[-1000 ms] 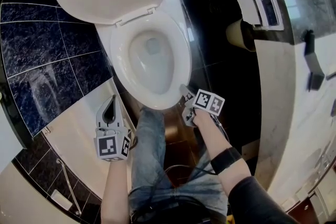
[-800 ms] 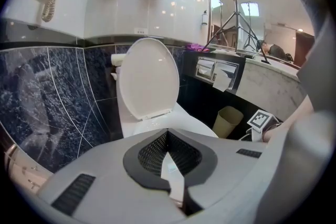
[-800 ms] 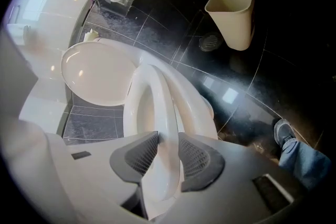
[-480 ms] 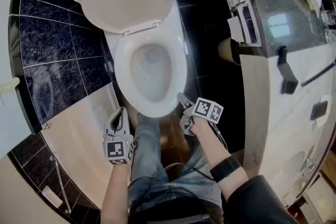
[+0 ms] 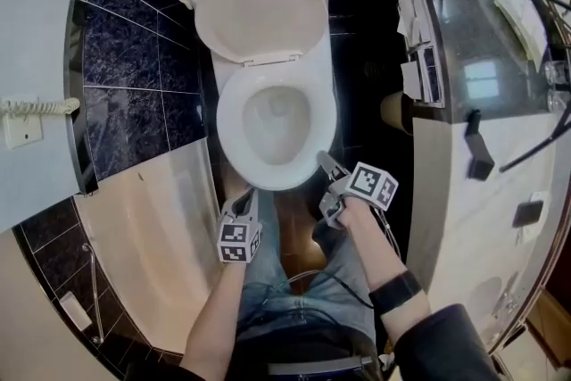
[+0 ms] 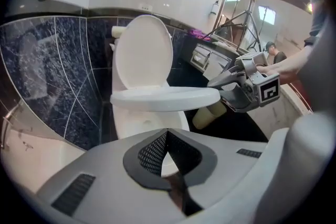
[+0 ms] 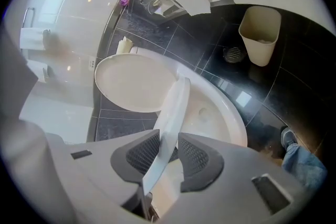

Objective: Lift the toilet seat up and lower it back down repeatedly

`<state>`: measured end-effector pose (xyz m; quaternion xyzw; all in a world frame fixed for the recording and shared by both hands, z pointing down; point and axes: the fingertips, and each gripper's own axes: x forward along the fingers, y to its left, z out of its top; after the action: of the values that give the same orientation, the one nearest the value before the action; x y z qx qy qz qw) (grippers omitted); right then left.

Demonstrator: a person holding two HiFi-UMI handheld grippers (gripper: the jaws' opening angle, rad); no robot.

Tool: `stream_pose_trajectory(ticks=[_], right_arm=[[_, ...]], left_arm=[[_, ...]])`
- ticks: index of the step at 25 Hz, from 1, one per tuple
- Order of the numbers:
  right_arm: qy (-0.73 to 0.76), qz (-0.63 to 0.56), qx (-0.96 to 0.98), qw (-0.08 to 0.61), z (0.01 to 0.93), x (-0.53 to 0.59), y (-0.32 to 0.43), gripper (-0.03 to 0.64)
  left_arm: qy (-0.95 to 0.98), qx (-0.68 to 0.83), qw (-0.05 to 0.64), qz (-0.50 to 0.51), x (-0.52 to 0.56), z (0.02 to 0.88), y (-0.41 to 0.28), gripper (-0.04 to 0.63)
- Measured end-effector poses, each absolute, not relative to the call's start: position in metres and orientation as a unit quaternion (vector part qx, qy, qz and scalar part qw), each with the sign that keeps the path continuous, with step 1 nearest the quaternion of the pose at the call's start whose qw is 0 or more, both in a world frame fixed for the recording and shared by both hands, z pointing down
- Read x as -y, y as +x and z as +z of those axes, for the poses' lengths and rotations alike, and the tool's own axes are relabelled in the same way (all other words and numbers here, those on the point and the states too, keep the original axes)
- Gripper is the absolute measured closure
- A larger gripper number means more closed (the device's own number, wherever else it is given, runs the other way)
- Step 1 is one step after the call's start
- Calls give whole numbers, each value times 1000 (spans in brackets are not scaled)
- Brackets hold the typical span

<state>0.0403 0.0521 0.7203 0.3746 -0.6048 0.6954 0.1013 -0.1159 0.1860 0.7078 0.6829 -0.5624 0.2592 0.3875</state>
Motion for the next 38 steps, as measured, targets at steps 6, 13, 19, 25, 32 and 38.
stream_pose_trajectory(ticks=[6, 13, 19, 25, 32, 38], right_arm=[[359, 678, 635, 94, 685, -21, 26, 465], [357, 686, 632, 54, 656, 5, 16, 463], [345, 631, 691, 73, 607, 30, 13, 510], [357, 587, 721, 90, 585, 44, 21, 521], [372, 497, 773, 134, 553, 55, 16, 600], [369, 425, 810, 162, 541, 67, 3, 601]], left_arm=[[678, 602, 374, 194, -124, 671, -115, 595], [668, 625, 371, 161, -83, 635, -133, 595], [668, 638, 354, 145, -40, 605, -152, 595], [679, 645, 324, 133, 17, 575, -170, 595], [699, 638, 283, 152, 78, 555, -193, 595], [713, 636, 243, 166, 128, 546, -211, 595]])
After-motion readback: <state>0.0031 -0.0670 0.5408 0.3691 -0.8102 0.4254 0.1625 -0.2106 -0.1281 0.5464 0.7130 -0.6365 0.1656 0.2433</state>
